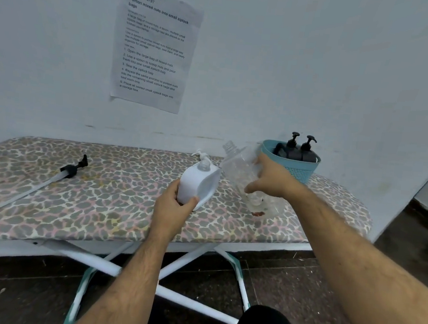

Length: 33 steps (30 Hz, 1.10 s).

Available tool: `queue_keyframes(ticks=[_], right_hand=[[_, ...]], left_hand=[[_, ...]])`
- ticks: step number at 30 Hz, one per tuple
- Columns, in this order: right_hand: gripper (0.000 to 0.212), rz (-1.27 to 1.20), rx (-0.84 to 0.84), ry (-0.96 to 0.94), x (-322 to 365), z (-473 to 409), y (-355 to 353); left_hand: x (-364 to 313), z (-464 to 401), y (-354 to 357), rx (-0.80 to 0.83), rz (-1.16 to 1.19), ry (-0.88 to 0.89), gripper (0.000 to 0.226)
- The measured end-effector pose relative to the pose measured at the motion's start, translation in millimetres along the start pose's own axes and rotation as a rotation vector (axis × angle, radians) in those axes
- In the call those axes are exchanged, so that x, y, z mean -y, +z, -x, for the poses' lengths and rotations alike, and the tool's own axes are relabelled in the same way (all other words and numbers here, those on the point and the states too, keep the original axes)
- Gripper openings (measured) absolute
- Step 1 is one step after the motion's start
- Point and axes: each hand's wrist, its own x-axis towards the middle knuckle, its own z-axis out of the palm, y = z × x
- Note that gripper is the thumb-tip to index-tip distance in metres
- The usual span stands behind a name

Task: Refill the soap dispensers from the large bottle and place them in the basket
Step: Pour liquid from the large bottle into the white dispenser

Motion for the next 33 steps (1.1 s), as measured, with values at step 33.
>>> queue_keyframes(ticks=[33], right_hand=[[0.088, -0.489, -0.534, 0.332, -99, -14, 29]], left_hand=[[5, -2, 5, -0.003, -0.128, 0.03, 0.04]])
